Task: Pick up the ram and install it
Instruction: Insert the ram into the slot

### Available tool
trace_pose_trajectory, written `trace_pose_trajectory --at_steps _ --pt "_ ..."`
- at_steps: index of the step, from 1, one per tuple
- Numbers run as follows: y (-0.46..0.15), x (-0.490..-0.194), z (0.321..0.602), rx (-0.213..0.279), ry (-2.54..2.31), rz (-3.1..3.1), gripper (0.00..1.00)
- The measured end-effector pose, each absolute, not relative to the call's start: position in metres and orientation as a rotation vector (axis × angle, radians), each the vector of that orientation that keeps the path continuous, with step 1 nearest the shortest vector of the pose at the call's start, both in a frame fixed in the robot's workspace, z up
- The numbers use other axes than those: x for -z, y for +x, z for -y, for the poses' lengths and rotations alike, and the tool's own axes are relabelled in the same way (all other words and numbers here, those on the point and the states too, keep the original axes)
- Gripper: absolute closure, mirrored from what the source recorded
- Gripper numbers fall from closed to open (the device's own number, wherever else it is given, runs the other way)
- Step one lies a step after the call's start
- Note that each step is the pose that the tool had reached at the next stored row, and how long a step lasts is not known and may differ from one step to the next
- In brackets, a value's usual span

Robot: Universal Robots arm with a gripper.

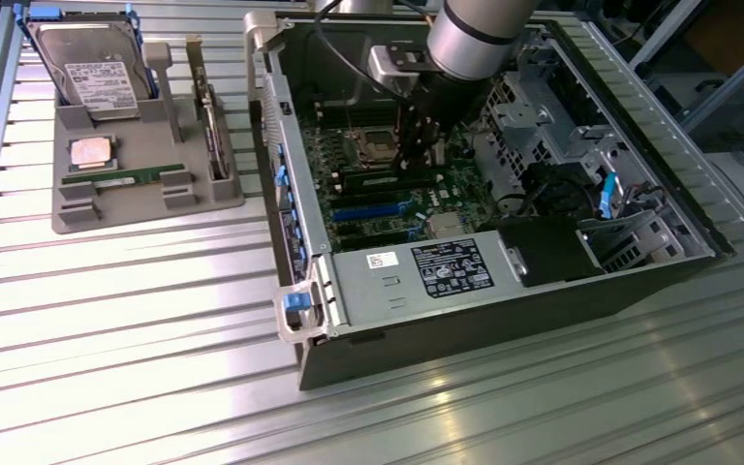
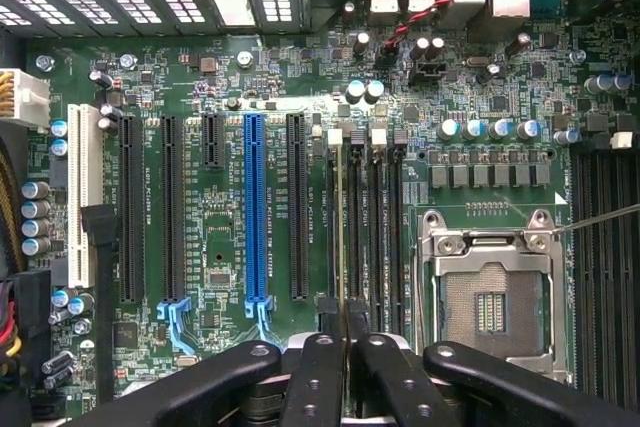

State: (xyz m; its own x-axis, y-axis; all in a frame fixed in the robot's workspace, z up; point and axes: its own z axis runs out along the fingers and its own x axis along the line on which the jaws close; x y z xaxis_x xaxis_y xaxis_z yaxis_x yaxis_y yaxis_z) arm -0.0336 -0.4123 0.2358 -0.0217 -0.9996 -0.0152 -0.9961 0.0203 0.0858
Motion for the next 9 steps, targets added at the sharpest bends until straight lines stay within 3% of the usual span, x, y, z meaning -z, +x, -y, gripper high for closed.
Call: trace_pose_trajectory --at_steps 9 --pt "-0.0378 -0.2357 0.4102 0.112 2.162 2.208 0.88"
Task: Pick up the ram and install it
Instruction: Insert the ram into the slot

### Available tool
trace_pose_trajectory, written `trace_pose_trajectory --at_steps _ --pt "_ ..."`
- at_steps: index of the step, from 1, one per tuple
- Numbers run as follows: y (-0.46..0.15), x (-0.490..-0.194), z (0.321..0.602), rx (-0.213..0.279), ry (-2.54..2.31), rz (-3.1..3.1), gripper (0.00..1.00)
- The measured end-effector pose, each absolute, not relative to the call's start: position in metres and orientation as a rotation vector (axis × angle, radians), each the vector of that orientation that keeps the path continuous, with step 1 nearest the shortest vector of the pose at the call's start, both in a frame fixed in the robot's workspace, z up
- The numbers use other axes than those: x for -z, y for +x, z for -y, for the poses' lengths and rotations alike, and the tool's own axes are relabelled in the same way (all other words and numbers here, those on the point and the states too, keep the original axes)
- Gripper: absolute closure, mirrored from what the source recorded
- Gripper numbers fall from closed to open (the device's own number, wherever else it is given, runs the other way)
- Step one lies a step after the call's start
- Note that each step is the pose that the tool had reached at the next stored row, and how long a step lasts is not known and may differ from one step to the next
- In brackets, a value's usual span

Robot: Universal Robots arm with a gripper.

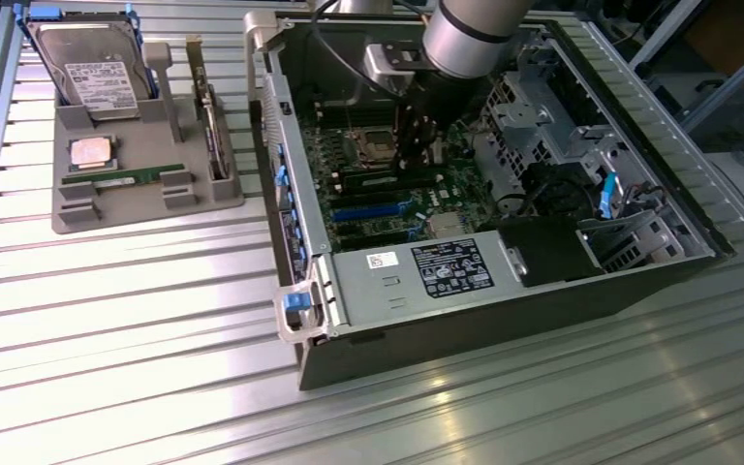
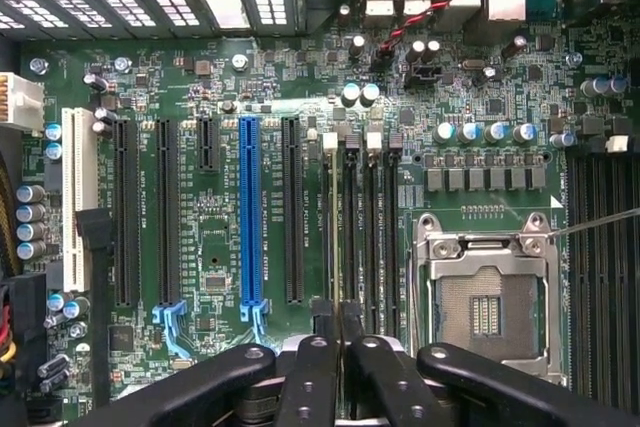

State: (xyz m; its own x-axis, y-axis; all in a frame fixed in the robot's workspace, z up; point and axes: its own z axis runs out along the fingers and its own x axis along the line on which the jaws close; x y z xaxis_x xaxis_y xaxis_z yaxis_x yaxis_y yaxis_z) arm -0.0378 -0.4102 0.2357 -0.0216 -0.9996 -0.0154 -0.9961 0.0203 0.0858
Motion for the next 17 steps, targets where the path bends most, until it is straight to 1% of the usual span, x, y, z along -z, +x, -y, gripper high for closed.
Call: trace_pose_trajectory --at_steps 17 --pt "-0.0395 -0.2354 0.4112 0.112 2.162 2.208 0.88"
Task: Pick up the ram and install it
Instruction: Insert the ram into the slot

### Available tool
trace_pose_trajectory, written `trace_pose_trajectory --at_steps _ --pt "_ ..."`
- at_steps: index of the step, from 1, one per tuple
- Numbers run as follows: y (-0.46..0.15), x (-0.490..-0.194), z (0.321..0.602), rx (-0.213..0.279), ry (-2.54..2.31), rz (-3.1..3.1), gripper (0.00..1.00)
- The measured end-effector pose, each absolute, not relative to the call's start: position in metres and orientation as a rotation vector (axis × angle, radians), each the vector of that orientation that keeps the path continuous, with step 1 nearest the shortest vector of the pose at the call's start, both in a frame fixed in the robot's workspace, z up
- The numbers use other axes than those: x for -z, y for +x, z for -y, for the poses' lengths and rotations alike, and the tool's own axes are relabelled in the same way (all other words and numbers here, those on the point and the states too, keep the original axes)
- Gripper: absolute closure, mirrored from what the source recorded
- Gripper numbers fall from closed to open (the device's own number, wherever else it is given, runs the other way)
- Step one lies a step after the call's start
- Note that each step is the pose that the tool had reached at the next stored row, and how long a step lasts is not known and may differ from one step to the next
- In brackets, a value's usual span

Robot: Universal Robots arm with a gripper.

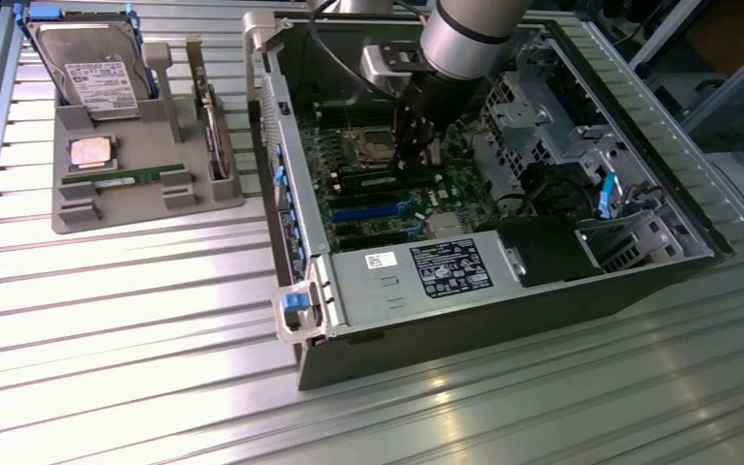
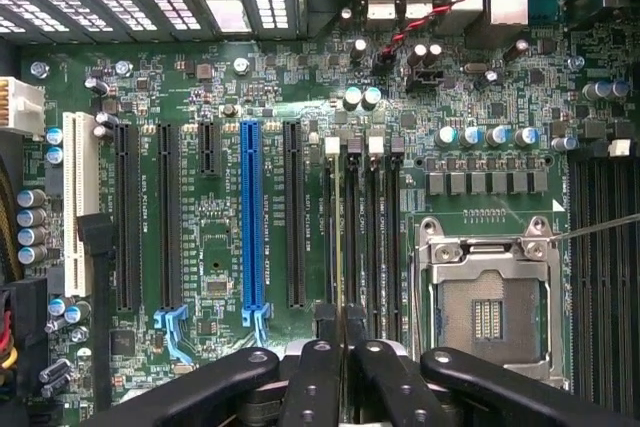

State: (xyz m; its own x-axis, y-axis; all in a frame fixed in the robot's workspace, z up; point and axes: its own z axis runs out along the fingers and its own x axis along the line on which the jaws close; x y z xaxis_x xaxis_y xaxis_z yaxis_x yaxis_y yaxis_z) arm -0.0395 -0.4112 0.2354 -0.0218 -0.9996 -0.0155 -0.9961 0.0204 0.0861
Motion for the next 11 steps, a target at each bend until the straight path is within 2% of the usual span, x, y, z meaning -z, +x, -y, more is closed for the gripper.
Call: trace_pose_trajectory --at_steps 11 --pt "-0.0382 -0.2353 0.4114 0.112 2.162 2.208 0.88"
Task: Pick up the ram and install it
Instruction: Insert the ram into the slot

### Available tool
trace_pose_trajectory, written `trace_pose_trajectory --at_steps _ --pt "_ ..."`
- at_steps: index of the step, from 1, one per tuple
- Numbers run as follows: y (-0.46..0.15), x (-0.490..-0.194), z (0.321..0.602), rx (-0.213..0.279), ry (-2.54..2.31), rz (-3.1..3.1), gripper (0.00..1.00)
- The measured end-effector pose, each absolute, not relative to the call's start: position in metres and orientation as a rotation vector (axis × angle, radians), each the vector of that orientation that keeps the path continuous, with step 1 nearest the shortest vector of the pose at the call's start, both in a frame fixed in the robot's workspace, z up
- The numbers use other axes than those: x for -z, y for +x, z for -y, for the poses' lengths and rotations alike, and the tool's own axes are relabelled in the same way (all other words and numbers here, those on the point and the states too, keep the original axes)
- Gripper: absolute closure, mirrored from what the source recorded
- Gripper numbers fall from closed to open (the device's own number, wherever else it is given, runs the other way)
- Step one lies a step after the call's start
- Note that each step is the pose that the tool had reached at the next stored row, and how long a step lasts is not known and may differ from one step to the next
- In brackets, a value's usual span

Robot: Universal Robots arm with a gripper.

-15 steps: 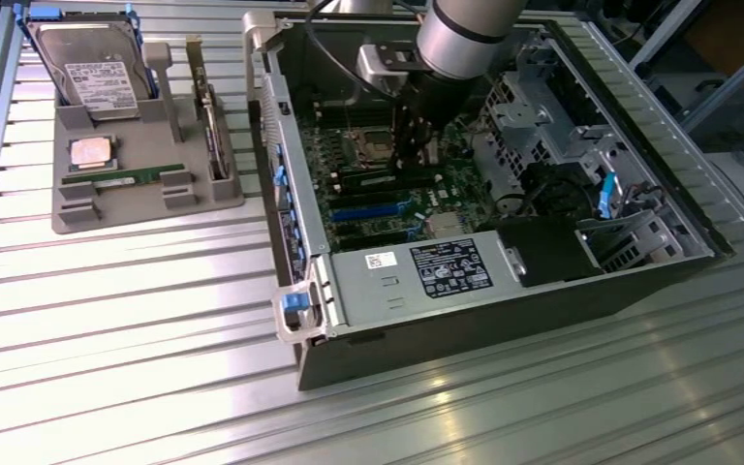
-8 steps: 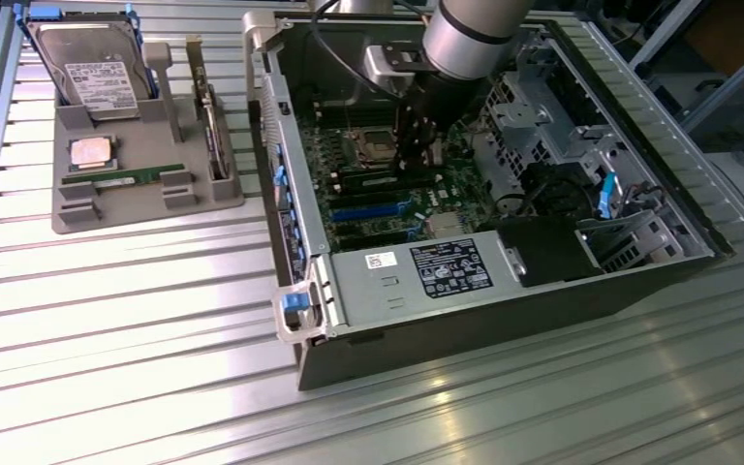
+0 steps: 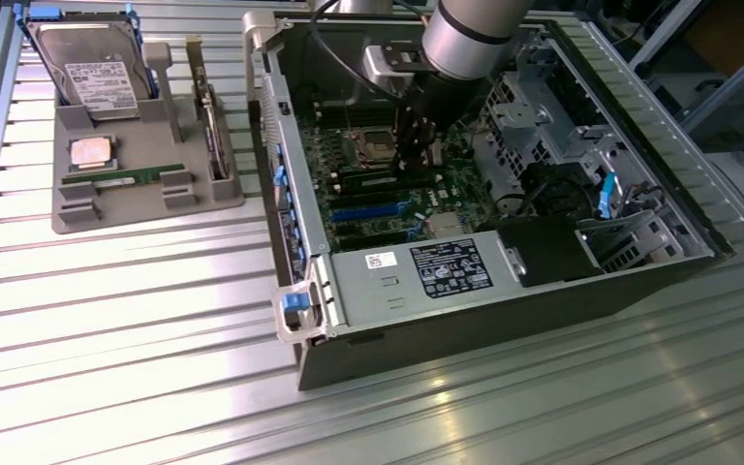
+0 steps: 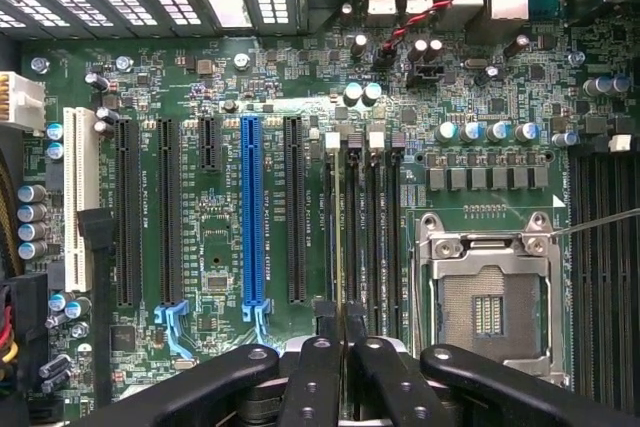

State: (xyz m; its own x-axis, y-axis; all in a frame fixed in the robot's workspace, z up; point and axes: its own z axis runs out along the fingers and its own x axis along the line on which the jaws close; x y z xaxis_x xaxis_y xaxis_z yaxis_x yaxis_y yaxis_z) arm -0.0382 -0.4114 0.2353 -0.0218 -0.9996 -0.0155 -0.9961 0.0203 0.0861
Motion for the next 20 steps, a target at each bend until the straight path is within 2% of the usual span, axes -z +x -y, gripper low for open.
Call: trace_pose_trajectory --at_steps 20 --pt "-0.0395 -0.2411 0.4112 0.112 2.162 2.208 0.88"
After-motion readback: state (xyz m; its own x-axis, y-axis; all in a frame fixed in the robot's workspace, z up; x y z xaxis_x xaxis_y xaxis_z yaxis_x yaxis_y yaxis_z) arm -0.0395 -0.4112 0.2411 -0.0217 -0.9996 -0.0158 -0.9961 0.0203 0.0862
